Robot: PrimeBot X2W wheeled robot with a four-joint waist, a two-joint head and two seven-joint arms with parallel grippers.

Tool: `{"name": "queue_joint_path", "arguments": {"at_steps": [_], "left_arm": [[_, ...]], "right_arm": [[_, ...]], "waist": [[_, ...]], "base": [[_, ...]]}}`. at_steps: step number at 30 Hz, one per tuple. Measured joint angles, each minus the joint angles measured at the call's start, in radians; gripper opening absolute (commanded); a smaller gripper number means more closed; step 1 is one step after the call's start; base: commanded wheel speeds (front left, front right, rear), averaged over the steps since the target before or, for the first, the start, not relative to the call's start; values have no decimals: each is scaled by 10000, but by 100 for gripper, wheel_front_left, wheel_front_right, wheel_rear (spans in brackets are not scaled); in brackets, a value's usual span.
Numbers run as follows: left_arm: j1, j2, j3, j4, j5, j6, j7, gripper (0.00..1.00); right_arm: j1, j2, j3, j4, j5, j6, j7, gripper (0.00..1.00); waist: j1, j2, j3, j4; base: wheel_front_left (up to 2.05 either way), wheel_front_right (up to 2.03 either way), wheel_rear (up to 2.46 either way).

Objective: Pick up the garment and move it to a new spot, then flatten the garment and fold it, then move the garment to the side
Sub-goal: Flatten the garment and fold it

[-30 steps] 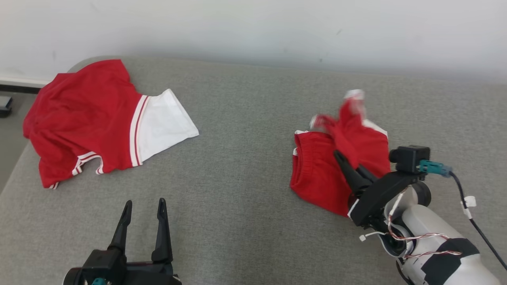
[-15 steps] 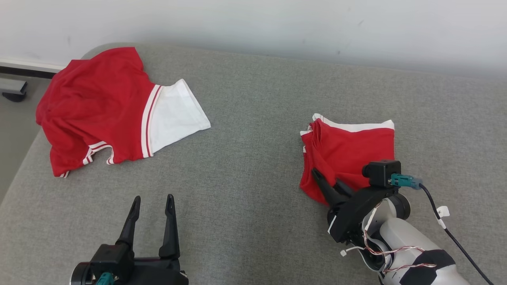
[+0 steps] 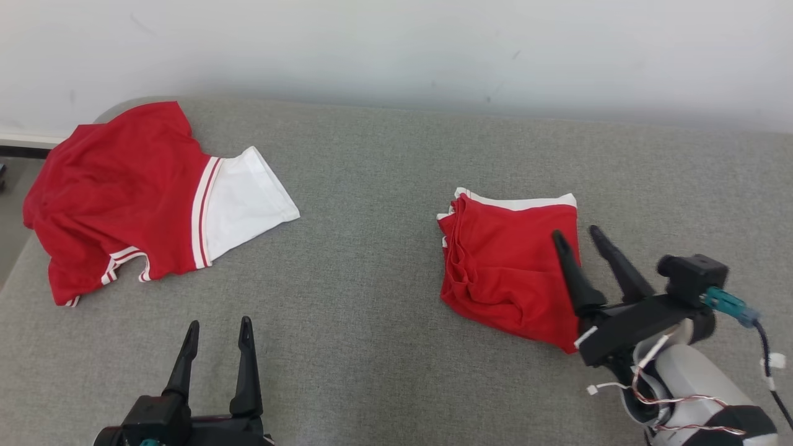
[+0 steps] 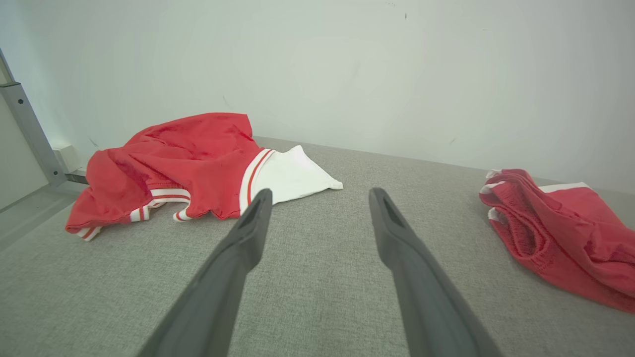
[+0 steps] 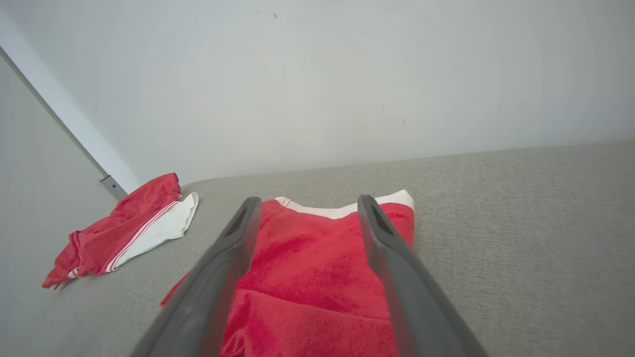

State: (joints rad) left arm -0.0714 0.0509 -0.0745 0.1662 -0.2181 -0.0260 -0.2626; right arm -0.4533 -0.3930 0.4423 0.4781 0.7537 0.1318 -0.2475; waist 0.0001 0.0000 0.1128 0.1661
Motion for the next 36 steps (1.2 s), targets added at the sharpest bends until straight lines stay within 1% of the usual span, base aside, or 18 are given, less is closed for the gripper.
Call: {"name": "queue_joint_path", "arguments": {"at_steps": [3,4,5,7,11,14,19,24,28,36], "left_arm": [[38,0,44,-19,40,-8,0,100],[38,0,52,-33,42,-15,0,100],[38,0,54,-40,42,-17,0,100],[37,0,35,-63,59,-17,0,100],[16,0,-6,-121,481,-4,0,100],[-7,0,-35,-123,759,-15,0,100],[-46,0,-167,-84,1283,-100,0,100],[-112,4,-173,-31,1298,-178,0,100],[-113,0,-245,10,1221,-178,0,100],[-112,2,-370,128,1089,-150,0,100]], "right_arm": [[292,-113,-665,-130,-366,0,-88,100],[357,-163,-838,-136,-598,0,-98,31],[411,-176,-1018,-127,-779,0,-104,0],[538,-121,-1333,-40,-917,0,-134,0],[593,-58,-1553,-2,-2040,0,-142,0],[587,284,-1716,92,-2685,0,-161,0],[407,928,-1808,577,-3411,0,-163,0],[234,1478,-1879,1244,-3814,0,-165,0],[152,1935,-1829,1461,-4052,0,-165,0],[149,2700,-1248,1841,-4213,0,-165,0]], "waist": [[0,0,-31,-97],[0,0,-26,-105],[0,0,-16,-101],[0,0,12,-65],[0,0,95,56],[0,0,156,174],[0,0,233,395],[0,0,282,630],[0,0,305,815],[-1,0,300,1113]], "base": [[0,0,0],[0,0,0],[0,0,0],[0,0,0],[0,0,0],[0,0,0],[0,0,0],[0,0,0],[0,0,0],[0,0,0]]}}
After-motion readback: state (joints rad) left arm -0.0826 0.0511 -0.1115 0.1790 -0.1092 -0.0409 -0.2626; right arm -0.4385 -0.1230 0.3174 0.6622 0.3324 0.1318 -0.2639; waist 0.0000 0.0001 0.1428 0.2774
